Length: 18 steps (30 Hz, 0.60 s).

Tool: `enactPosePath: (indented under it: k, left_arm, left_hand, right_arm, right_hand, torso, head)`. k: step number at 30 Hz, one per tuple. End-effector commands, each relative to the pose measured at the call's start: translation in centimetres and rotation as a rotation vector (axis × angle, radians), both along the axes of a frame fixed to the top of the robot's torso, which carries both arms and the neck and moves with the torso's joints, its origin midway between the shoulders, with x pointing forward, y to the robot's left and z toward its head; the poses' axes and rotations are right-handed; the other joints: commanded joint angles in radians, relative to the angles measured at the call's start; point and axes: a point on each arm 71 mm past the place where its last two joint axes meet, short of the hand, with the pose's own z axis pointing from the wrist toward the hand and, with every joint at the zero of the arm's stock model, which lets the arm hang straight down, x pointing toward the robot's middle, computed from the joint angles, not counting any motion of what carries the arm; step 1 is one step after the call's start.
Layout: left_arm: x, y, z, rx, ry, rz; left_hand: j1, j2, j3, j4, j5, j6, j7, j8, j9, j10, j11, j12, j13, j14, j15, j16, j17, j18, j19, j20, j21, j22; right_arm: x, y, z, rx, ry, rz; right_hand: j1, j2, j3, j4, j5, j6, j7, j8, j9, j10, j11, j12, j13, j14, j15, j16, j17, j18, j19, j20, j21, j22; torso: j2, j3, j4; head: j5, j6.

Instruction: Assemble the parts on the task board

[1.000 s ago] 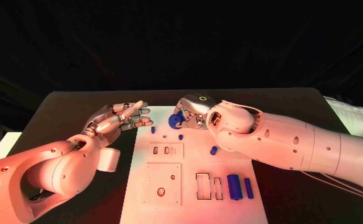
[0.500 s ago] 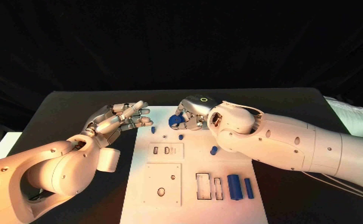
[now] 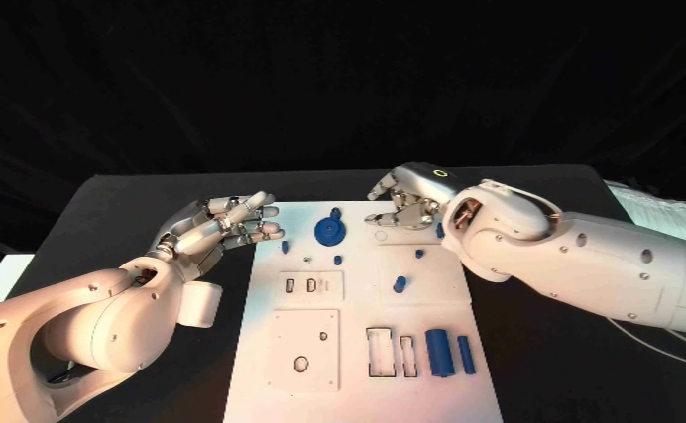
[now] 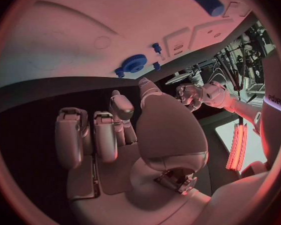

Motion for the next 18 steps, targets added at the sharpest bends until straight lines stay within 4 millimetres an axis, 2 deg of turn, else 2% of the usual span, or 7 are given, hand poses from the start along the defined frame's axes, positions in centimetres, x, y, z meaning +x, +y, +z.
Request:
enactPosePath:
  k: [1, 3, 4, 8, 10, 13, 18]
  left_arm:
    - [0.0, -0.1, 0.1, -0.013, -0.006, -0.015]
    - [0.1, -0.1, 0.1, -0.014, -0.006, -0.015]
    - [0.1, -0.2, 0.1, -0.014, -0.006, -0.016]
    - [0.2, -0.3, 0.1, -0.016, -0.006, -0.019]
    - [0.2, -0.3, 0.1, -0.016, -0.006, -0.019]
    - [0.3, -0.3, 0.0, -0.016, -0.006, -0.019]
    - [0.4, -0.3, 0.0, -0.015, -0.006, -0.017]
  left_hand:
    - [0.000, 0.007, -0.001, -0.006, -0.004, 0.001, 0.004, -0.003, 0.000, -0.004, 0.001, -0.006, 0.000, 0.003, 0.003, -0.002, 0.001, 0.004, 0.004, 0.004, -0.005, -0.002]
    - [0.000, 0.007, -0.001, -0.006, -0.004, 0.001, 0.004, -0.003, 0.000, -0.004, 0.001, -0.006, 0.000, 0.003, 0.003, -0.002, 0.001, 0.004, 0.004, 0.004, -0.005, -0.002]
    - [0.000, 0.007, -0.001, -0.006, -0.004, 0.001, 0.004, -0.003, 0.000, -0.004, 0.001, -0.006, 0.000, 0.003, 0.003, -0.002, 0.001, 0.004, 0.004, 0.004, -0.005, -0.002]
    - [0.000, 0.007, -0.001, -0.006, -0.004, 0.001, 0.003, -0.003, 0.000, -0.004, 0.001, -0.006, 0.000, 0.003, 0.003, -0.002, 0.001, 0.004, 0.004, 0.004, -0.005, -0.002]
    - [0.000, 0.008, -0.001, -0.006, -0.004, 0.001, 0.003, -0.003, 0.000, -0.004, 0.001, -0.006, 0.000, 0.003, 0.003, -0.002, 0.001, 0.004, 0.005, 0.004, -0.005, -0.002]
    - [0.000, 0.008, -0.001, -0.006, -0.004, 0.001, 0.003, -0.003, 0.000, -0.004, 0.001, -0.006, 0.000, 0.003, 0.003, -0.002, 0.001, 0.004, 0.005, 0.004, -0.005, -0.002]
    - [0.000, 0.008, -0.001, -0.006, -0.004, 0.001, 0.003, -0.003, 0.000, -0.004, 0.001, -0.006, 0.000, 0.003, 0.003, -0.002, 0.001, 0.004, 0.005, 0.004, -0.005, -0.002]
  right_arm:
    - [-0.5, -2.1, 0.2, 0.137, 0.106, 0.049]
    - [-0.6, -3.7, 0.3, 0.157, 0.118, 0.037]
    - [-0.7, -5.0, 0.3, 0.171, 0.120, 0.023]
    - [-1.1, -8.1, 0.0, 0.186, 0.125, -0.024]
    - [-1.2, -9.4, -0.2, 0.184, 0.129, -0.046]
    - [-1.4, -10.6, -0.7, 0.175, 0.134, -0.068]
    - [-1.5, -11.4, -1.4, 0.167, 0.146, -0.084]
  right_hand:
    - [0.070, -0.008, 0.007, -0.038, -0.016, 0.004, -0.005, 0.002, 0.002, 0.003, -0.001, 0.000, 0.000, 0.093, 0.000, 0.003, 0.216, -0.007, 0.014, 0.003, 0.003, 0.053]
    - [0.106, -0.012, 0.011, -0.057, -0.019, 0.009, -0.006, 0.003, 0.002, 0.002, -0.003, -0.001, -0.001, 0.093, -0.002, 0.003, 0.215, -0.007, 0.013, 0.001, 0.003, 0.054]
    - [0.124, -0.014, 0.011, -0.066, -0.020, 0.010, -0.006, 0.002, 0.002, 0.003, -0.004, -0.001, -0.001, 0.093, -0.002, 0.003, 0.216, -0.008, 0.014, 0.001, 0.003, 0.054]
    - [0.137, -0.019, 0.005, -0.073, -0.013, 0.005, -0.005, -0.001, 0.000, 0.003, -0.003, -0.005, -0.003, 0.093, -0.002, 0.003, 0.216, -0.008, 0.014, 0.000, 0.003, 0.055]
    - [0.138, -0.021, 0.002, -0.072, -0.011, 0.003, -0.004, -0.002, 0.000, 0.002, -0.002, -0.007, -0.004, 0.093, -0.002, 0.002, 0.215, -0.008, 0.013, 0.000, 0.003, 0.054]
    - [0.138, -0.022, 0.000, -0.071, -0.009, 0.002, -0.004, -0.002, 0.000, 0.002, -0.002, -0.009, -0.005, 0.093, -0.001, 0.002, 0.214, -0.008, 0.013, 0.000, 0.003, 0.054]
    - [0.138, -0.021, -0.001, -0.071, -0.008, 0.001, -0.004, -0.002, 0.000, 0.002, -0.002, -0.010, -0.006, 0.093, -0.001, 0.002, 0.214, -0.008, 0.013, 0.000, 0.003, 0.054]
  torso:
    - [-0.006, -0.0012, -0.0111]
    - [-0.007, -0.0003, -0.0135]
    - [-0.009, 0.0014, -0.0175]
    - [-0.010, 0.0054, -0.0191]
    - [-0.011, 0.0068, -0.0215]
    - [-0.011, 0.0094, -0.0236]
    - [-0.010, 0.0080, -0.0219]
  head:
    - [-0.006, 0.004]
    - [-0.008, 0.006]
    - [-0.009, 0.007]
    - [-0.013, 0.008]
    - [-0.010, 0.007]
    - [-0.009, 0.007]
    - [-0.008, 0.006]
